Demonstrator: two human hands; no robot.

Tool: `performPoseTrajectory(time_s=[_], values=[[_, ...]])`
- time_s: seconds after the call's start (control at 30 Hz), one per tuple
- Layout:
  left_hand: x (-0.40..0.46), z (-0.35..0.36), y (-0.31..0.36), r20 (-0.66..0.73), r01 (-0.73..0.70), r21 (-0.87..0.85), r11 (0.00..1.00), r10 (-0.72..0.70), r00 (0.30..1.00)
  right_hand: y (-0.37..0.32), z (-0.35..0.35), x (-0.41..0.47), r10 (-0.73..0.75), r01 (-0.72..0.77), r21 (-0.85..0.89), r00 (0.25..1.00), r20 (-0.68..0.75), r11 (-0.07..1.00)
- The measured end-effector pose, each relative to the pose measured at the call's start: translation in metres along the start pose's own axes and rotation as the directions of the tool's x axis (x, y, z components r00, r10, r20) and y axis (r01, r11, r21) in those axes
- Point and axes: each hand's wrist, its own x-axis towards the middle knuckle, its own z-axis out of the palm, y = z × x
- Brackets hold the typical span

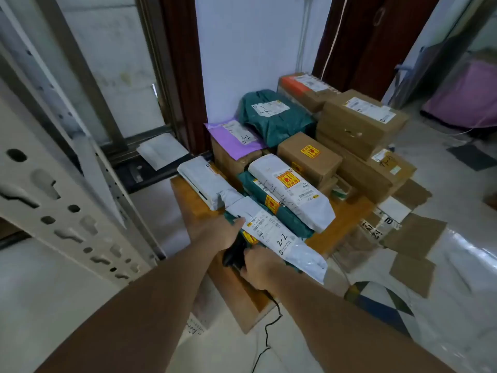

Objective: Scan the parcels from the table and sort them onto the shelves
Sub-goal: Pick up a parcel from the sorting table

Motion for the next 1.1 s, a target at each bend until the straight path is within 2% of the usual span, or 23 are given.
performPoseTrajectory(time_s=[0.17,0.27,0.33,0.5,0.57,0.67,0.73,0.87,1.0,1.1], values=[[0.031,0.031,0.001,0.091,0.193,-0.261,0.946,-0.175,0.98,-0.005,0.018,0.021,0.032,-0.029,-0.066,0.998,0.051,0.997],[0.05,0.049,-0.005,0.091,0.245,-0.481,0.841,-0.23,0.969,-0.003,0.026,0.029,0.042,-0.04,-0.022,0.996,0.08,0.999],[0.057,0.055,-0.004,0.092,0.265,-0.562,0.784,-0.259,0.962,-0.001,0.033,0.033,0.073,-0.073,-0.005,0.993,0.088,0.997],[0.06,0.058,-0.002,0.114,0.221,-0.676,0.703,-0.196,0.974,0.001,0.044,0.033,0.071,-0.07,-0.03,0.996,0.056,0.997],[0.054,0.053,0.001,0.11,0.175,-0.768,0.616,-0.142,0.984,0.002,0.043,0.03,0.062,-0.061,-0.015,0.996,0.061,0.998],[0.045,0.039,0.005,0.106,0.153,-0.88,0.449,-0.127,0.986,0.001,0.035,0.022,0.067,-0.074,0.057,0.99,0.123,0.996],[0.041,0.029,0.006,0.101,0.14,-0.915,0.377,-0.121,0.987,0.001,0.024,0.012,0.053,-0.071,0.123,0.987,0.15,0.99],[0.028,0.0,0.011,0.022,0.072,-0.941,0.331,-0.152,0.988,0.003,-0.007,-0.019,-0.041,0.003,0.249,0.988,0.148,0.968],[0.016,-0.043,0.013,-0.102,-0.021,-0.929,0.37,-0.202,0.974,0.003,-0.044,-0.061,-0.166,0.127,0.266,0.978,0.129,0.955],[-0.008,-0.087,0.024,-0.207,-0.116,-0.911,0.396,-0.194,0.959,0.0,-0.073,-0.099,-0.212,0.178,0.38,0.976,0.05,0.908]])
